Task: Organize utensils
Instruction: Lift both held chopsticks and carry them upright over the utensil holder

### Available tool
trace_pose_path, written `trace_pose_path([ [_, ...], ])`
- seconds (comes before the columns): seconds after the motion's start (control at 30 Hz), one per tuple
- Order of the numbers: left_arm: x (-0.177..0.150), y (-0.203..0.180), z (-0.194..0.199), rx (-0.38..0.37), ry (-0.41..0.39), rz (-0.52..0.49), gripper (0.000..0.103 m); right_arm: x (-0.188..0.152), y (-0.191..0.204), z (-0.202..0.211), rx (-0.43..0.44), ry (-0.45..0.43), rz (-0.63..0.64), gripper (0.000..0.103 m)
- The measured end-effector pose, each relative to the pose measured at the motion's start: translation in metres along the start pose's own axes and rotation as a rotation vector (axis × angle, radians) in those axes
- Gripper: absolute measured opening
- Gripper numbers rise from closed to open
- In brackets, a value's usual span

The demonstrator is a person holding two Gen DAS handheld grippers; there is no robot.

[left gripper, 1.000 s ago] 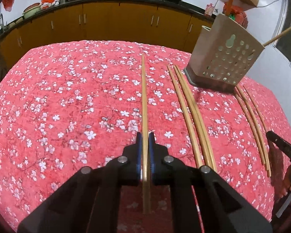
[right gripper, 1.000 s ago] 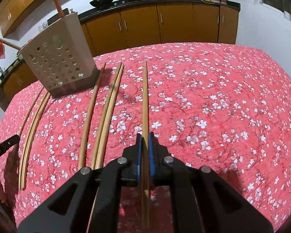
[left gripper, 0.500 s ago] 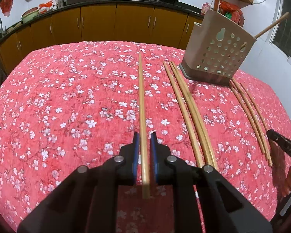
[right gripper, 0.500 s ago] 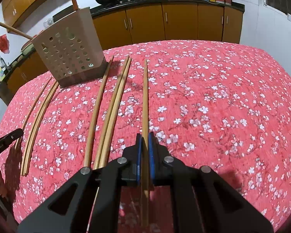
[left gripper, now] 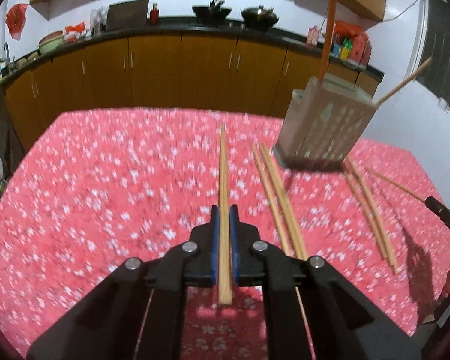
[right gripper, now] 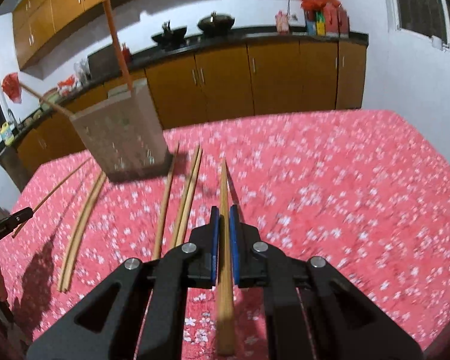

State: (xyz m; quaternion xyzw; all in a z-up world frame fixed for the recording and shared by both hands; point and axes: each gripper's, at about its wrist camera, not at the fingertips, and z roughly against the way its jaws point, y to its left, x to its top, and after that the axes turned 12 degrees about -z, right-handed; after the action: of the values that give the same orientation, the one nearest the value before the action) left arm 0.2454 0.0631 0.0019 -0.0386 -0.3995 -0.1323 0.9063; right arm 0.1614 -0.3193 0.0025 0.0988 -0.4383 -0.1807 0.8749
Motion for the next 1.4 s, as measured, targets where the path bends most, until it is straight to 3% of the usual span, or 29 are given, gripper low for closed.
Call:
trace_pose_path([
  [0.37,0.044,0.007,0.059,-0.003,-0.183,0.015,0.008,0.038,0.008,0.038,0.037,-0.169,-0.011,0.008],
  [0.73,0.064,0.01,0.078,-0.003,-0.242,0.012,0.008,0.044,0.02,0.044,0.066,-0.188,0.015,0.008],
  [0.93,0.076,-0.002,0.1,-0.078,-0.281,-0.02,0.008,0.062,0.035,0.066,0.207,-0.171,0.011,0.008],
  [1.13,0.104,-0.021,0.136,-0.171,-0.362,-0.07,0.008,0.085,0.069,0.1,0.364,-0.229,0.045,0.008],
  [1.4,0.153,-0.054,0.151,-0.131,-0.466,-0.122,0.008,0.108,0.104,0.096,0.352,-0.343,0.064,0.008],
])
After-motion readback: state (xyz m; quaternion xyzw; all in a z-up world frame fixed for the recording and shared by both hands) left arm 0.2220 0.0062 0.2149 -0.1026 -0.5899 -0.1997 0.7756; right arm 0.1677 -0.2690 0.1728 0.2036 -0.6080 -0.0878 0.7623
